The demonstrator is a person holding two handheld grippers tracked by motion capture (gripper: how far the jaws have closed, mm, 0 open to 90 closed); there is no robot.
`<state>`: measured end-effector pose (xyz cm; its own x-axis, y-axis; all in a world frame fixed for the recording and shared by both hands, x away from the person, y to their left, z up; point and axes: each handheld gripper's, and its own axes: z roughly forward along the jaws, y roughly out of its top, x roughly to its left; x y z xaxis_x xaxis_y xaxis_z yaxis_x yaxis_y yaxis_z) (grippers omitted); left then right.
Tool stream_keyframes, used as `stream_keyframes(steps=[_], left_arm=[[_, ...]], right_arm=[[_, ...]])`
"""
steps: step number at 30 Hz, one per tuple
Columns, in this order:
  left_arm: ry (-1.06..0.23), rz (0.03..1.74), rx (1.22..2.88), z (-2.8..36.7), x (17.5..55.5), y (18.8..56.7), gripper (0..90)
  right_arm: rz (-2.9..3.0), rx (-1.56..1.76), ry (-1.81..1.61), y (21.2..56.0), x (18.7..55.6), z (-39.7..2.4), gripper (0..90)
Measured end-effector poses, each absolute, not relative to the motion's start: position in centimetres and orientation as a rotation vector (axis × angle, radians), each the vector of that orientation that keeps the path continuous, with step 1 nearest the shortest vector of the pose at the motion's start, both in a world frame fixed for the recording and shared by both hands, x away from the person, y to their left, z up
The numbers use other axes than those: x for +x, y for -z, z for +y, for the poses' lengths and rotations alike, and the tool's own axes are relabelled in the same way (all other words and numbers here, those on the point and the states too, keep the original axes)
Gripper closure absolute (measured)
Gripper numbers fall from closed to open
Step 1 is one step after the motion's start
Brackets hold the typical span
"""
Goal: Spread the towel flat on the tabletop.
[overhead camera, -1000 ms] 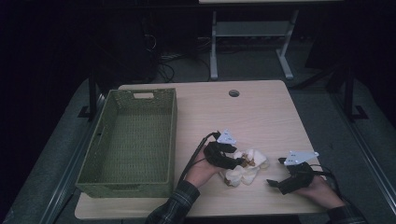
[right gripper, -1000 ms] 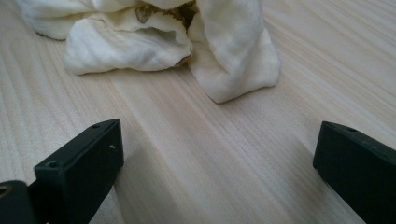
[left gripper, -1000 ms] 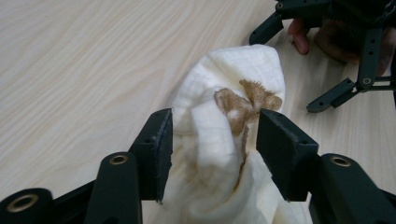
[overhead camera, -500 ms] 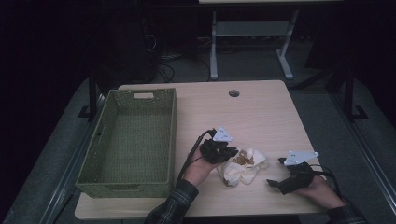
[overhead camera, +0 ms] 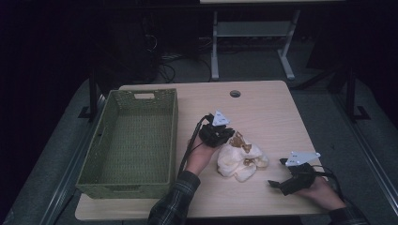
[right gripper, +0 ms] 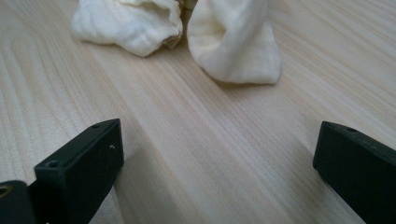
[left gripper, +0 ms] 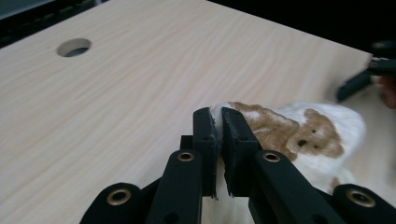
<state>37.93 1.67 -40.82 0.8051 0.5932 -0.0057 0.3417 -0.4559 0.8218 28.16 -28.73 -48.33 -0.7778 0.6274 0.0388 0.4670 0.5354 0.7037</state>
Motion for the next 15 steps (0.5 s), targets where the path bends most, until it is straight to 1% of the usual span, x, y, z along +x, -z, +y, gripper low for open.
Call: stream_keyframes(steps=[4,6,9,11,13,15], left_arm=[[-0.366,0.74,2.076,1.9,39.1,41.5,82.6],[-0.359,0.762,2.073,2.2,39.2,41.6,74.4],[-0.334,0.775,2.056,2.6,38.6,41.3,65.5],[-0.327,0.768,2.052,2.8,38.0,41.0,61.2],[-0.314,0.757,2.051,2.8,37.2,40.7,59.6],[-0.304,0.731,2.067,2.9,36.3,40.5,59.3]], right_arm=[[2.559,0.917,-1.074,48.3,28.2,-28.8,1.5],[2.563,0.908,-1.075,48.3,28.2,-28.9,1.7],[2.57,0.912,-1.065,48.2,28.2,-28.8,2.5],[2.566,0.906,-1.072,47.9,28.1,-28.9,17.4],[2.566,0.906,-1.065,47.7,28.1,-28.9,20.8],[2.568,0.901,-1.066,47.6,28.1,-28.9,31.1]])
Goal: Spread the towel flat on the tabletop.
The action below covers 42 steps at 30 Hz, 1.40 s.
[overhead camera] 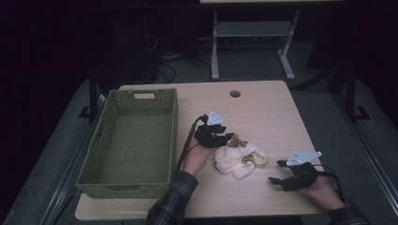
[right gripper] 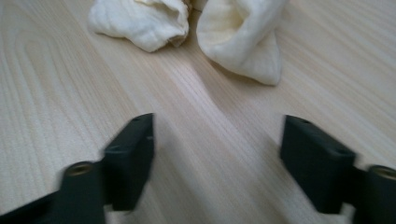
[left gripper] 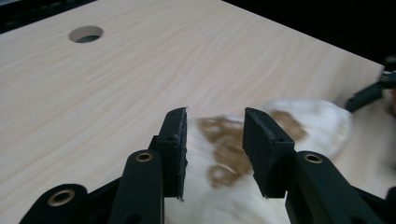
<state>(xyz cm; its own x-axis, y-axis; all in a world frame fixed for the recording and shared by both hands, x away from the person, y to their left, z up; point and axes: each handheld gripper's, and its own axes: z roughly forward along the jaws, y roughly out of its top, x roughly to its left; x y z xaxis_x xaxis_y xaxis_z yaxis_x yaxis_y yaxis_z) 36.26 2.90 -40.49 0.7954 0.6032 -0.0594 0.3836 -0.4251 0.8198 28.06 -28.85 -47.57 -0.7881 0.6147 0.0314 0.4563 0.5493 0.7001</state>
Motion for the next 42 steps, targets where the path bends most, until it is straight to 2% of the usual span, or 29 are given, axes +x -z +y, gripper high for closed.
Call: stream_keyframes(steps=[5,11,19,28,31,34,36,42], left_arm=[[-0.279,0.695,2.079,3.0,34.2,40.4,59.3],[-0.239,0.677,2.11,3.2,31.9,41.5,59.6],[-0.184,0.67,2.165,3.1,30.5,43.4,59.6],[-0.202,0.65,2.282,2.0,30.9,45.3,60.0],[-0.195,0.654,2.299,1.8,31.0,45.8,67.3],[-0.179,0.645,2.31,1.7,31.1,45.8,80.6],[-0.169,0.641,2.299,1.8,31.1,45.5,86.4],[-0.177,0.648,2.227,2.8,31.1,44.0,87.3]], right_arm=[[2.601,0.868,-1.116,47.0,28.2,-28.1,45.8],[2.621,0.83,-1.17,46.7,28.8,-26.8,57.0],[2.574,0.838,-1.219,45.9,30.4,-26.2,61.6],[2.567,0.857,-1.189,46.4,32.5,-24.9,65.5],[2.572,0.861,-1.157,46.8,33.1,-24.6,73.7],[2.567,0.871,-1.138,46.9,33.4,-24.6,85.9],[2.556,0.876,-1.128,46.8,33.4,-24.8,87.9],[2.505,0.874,-1.127,45.8,33.5,-26.0,88.1]])
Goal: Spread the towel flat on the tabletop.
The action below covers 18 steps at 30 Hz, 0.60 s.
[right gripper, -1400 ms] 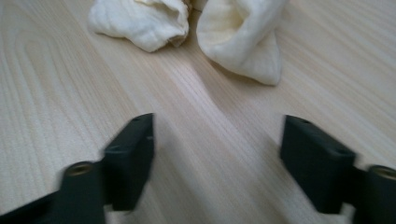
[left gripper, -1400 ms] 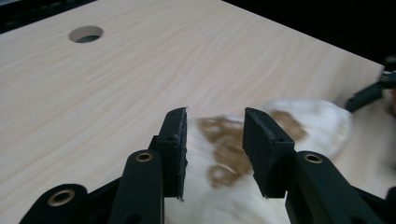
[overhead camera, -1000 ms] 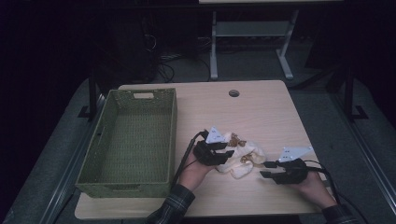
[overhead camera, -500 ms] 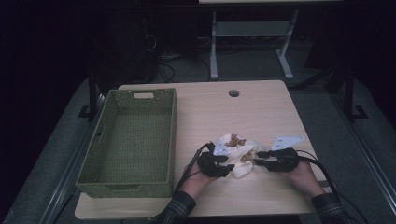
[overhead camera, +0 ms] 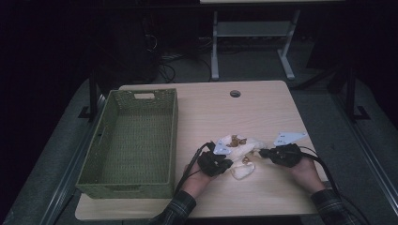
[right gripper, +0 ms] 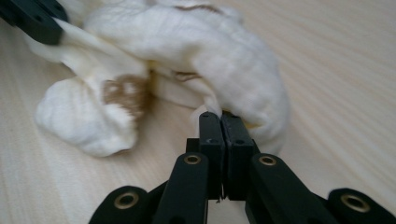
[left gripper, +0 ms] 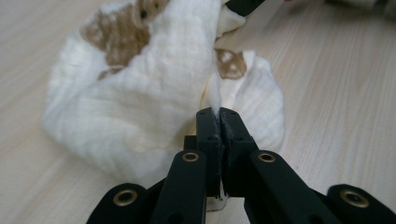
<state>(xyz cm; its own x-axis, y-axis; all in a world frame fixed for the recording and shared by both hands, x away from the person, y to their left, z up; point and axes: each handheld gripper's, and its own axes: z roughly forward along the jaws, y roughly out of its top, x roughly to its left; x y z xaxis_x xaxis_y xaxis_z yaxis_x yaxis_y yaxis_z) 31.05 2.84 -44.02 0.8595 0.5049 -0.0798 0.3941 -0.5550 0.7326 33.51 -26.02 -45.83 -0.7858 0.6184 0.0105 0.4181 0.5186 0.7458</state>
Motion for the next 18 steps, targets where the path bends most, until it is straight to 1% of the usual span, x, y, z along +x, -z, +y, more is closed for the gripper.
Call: stream_keyframes(steps=[5,9,15,16,17,18], left_arm=[[-0.194,0.702,2.164,4.1,31.5,43.4,87.4],[-0.244,0.755,2.149,4.8,32.0,43.3,87.5],[-0.302,0.843,2.147,4.7,32.5,43.7,87.2],[-0.308,0.857,2.147,4.7,32.6,43.8,85.1],[-0.33,0.863,2.152,4.8,32.7,43.9,81.0],[-0.33,0.866,2.152,4.8,32.7,43.9,78.2]], right_arm=[[2.447,0.903,-1.133,45.2,34.2,-28.0,88.1],[2.405,0.944,-1.124,44.9,34.7,-29.4,88.2],[2.352,1.018,-1.042,44.9,35.6,-31.3,88.2],[2.348,1.044,-1.038,45.1,35.8,-31.5,88.1],[2.35,1.056,-1.038,45.3,35.9,-31.7,87.5],[2.349,1.069,-1.02,45.4,36.0,-31.8,83.3]])
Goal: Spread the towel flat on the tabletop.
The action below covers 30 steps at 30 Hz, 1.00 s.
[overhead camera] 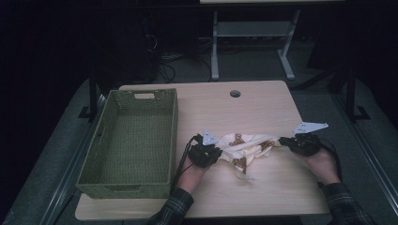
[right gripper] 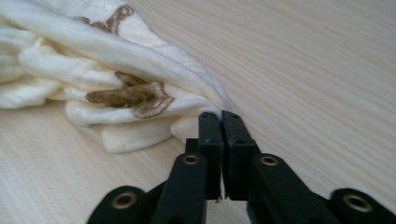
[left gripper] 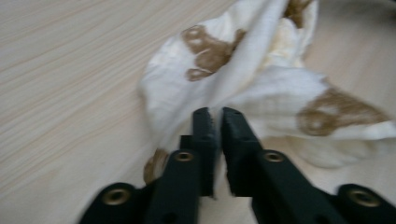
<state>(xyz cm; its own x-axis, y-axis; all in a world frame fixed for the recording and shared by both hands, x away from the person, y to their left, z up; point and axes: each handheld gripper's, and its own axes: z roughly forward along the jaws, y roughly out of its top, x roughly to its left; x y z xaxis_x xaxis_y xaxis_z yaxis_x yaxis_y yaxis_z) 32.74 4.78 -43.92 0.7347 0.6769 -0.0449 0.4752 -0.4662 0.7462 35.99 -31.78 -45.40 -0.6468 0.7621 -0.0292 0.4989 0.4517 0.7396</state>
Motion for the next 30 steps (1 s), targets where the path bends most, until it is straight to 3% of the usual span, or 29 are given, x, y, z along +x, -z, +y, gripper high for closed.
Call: stream_keyframes(steps=[3,14,27,30], left_arm=[[-0.311,0.854,2.136,4.7,32.4,43.6,69.3],[-0.177,0.675,2.142,1.2,29.8,42.7,54.9],[-0.112,0.601,2.238,-2.4,29.2,45.0,52.8],[-0.137,0.599,2.274,-2.6,29.5,45.8,60.7]], right_arm=[[2.353,1.067,-1.038,45.3,35.9,-31.9,69.7],[2.402,0.993,-1.172,44.1,33.2,-31.0,66.7],[2.521,0.958,-1.109,46.5,34.1,-28.0,66.8],[2.53,0.973,-1.061,47.0,34.6,-27.7,68.0]])
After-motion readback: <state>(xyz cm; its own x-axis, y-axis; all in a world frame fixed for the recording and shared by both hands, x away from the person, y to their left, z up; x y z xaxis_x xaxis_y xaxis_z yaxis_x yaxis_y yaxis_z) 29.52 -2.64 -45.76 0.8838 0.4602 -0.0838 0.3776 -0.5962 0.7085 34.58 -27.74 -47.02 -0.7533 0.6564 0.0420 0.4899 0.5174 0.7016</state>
